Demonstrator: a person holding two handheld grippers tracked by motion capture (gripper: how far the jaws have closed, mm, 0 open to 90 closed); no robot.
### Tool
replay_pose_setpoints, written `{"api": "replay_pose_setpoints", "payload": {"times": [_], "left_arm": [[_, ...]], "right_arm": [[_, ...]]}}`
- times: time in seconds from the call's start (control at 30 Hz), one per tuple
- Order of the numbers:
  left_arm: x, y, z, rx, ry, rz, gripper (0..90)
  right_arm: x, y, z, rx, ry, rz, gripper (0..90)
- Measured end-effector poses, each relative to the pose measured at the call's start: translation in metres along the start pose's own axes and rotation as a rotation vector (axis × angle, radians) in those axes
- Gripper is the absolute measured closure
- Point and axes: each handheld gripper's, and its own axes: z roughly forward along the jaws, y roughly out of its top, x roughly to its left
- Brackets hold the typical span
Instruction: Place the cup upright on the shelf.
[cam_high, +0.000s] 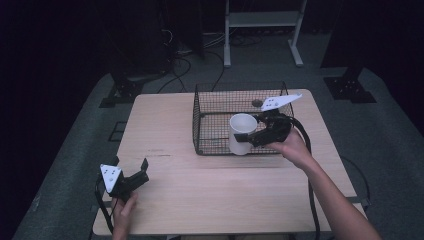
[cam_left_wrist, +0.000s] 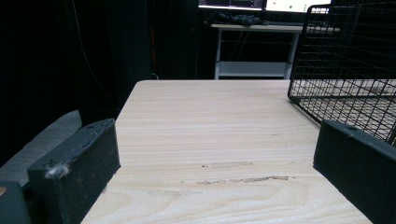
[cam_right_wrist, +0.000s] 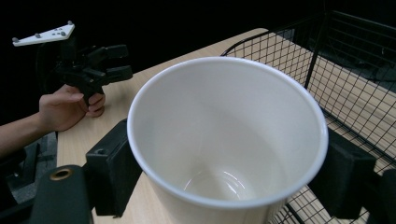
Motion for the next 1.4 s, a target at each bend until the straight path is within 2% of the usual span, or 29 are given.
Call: {"api": "replay_pose_setpoints", "payload": {"times": [0.5, 1.07, 1.3, 1.4], "left_arm": [[0.0, 0.0, 0.0, 0.0, -0.001, 0.002, 0.0], [0.0, 0.0, 0.0, 0.001, -0.002, 0.003, 0.0], [0.0, 0.0, 0.0, 0.001, -0.004, 0.006, 0.0], [0.0, 0.0, 0.0, 0.001, -0.004, 0.001, 0.0]], "right_arm": [[-0.015, 0.025, 0.002, 0.002, -0.025, -0.008, 19.6], [-0.038, 0.038, 0.009, -0.004, -0.053, 0.01, 19.6], [-0.048, 0.041, 0.017, -0.001, -0.059, 0.029, 19.6], [-0.054, 0.041, 0.027, 0.026, -0.071, 0.032, 19.6]]}}
